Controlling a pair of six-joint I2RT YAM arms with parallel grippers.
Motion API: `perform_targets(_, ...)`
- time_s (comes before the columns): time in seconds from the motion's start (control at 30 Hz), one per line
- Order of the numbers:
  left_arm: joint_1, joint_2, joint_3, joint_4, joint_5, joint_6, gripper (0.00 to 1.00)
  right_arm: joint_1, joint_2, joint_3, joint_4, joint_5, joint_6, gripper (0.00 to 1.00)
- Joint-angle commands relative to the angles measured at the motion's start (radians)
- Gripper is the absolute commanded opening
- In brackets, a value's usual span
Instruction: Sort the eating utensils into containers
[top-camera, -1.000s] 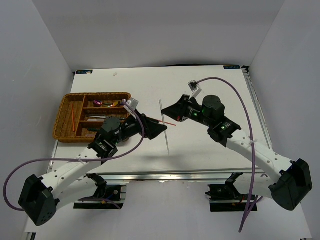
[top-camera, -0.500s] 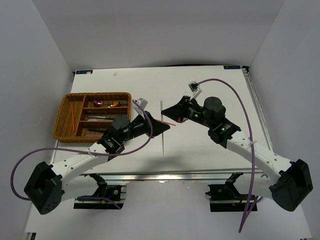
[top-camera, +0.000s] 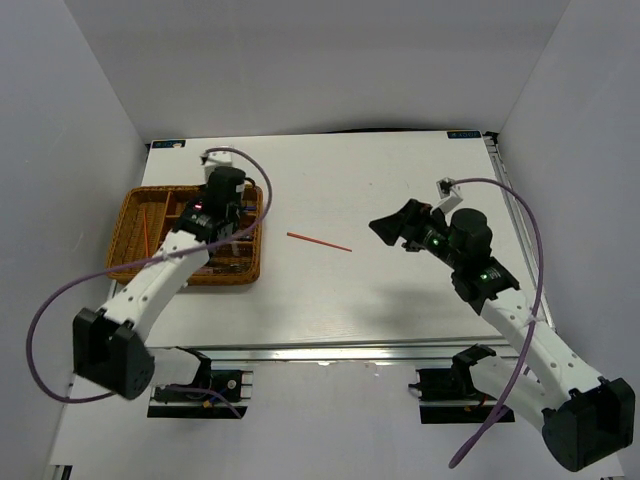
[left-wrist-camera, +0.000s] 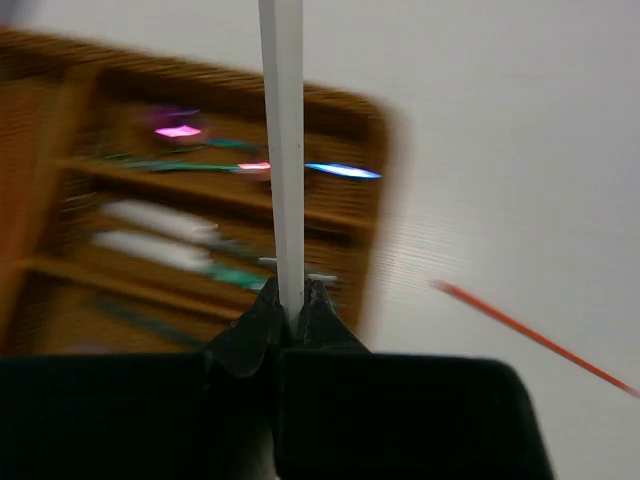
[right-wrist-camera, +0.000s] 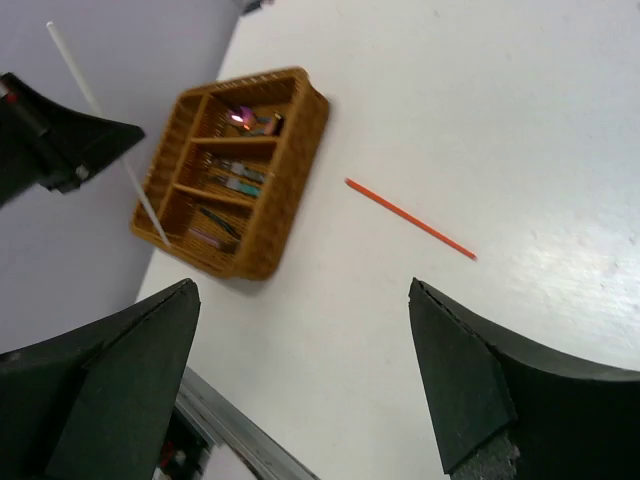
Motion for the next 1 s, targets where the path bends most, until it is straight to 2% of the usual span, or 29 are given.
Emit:
perform_targets(0.0, 0.139, 0.105, -0.012, -0.248, -0.54, 0.162, 0.0, -0.03, -0.019, -0.059, -0.033, -0.054, -0.056, 0.89)
perform_targets(0.03, 0.175, 0.119, -0.007, -0.24, -0.595, 0.158, 0.0, -0.031, -0.026, -0.071, -0.028, -0.063, -0.061, 0.89)
perform_targets(0.1, 0.294, 0.141, -0.006, -0.154, -0.62, 0.15, 0.0, -0.034, -0.031, -0.109, -0.016, -0.079, -0.074, 0.89)
perform_targets(0.17, 0.363, 0.156, -0.03, 0.003, -0.611, 0.214, 0.0, -0.037, -0.036, -0.14, -0.01, -0.088, -0.096, 0.89)
perform_targets(0.23, 0.374, 0.222, -0.062, 0.123, -0.639, 0.311, 0.0, -0.04, -0.031, -0.146, -0.017, -0.099, -0.111, 0.89)
perform_targets(0.3, 0.397, 0.326, -0.032, 0.133, -0.749, 0.348, 0.0, -0.047, -0.029, -0.151, -0.021, -0.116, -0.131, 0.89)
perform_targets(0.4, 0.452, 0.377, 0.009, 0.124, -0.74, 0.353, 0.0, -0.051, -0.033, -0.172, 0.018, -0.148, -0.131, 0.89)
perform_targets(0.5, 0.48, 0.378, 0.032, 0.254, -0.731, 0.487, 0.0, -0.057, -0.016, -0.191, 0.042, -0.189, -0.131, 0.89)
perform_targets(0.63, 0.512, 0.456, 0.143, 0.326, -0.772, 0.628, 0.0, -0.073, 0.016, -0.2, 0.041, -0.223, -0.144, 0.89)
perform_targets(0.97, 0.543, 0.608, 0.163, 0.484, -0.918, 0.673, 0.0, -0.076, 0.066, -0.237, 0.082, -0.217, -0.127, 0.89)
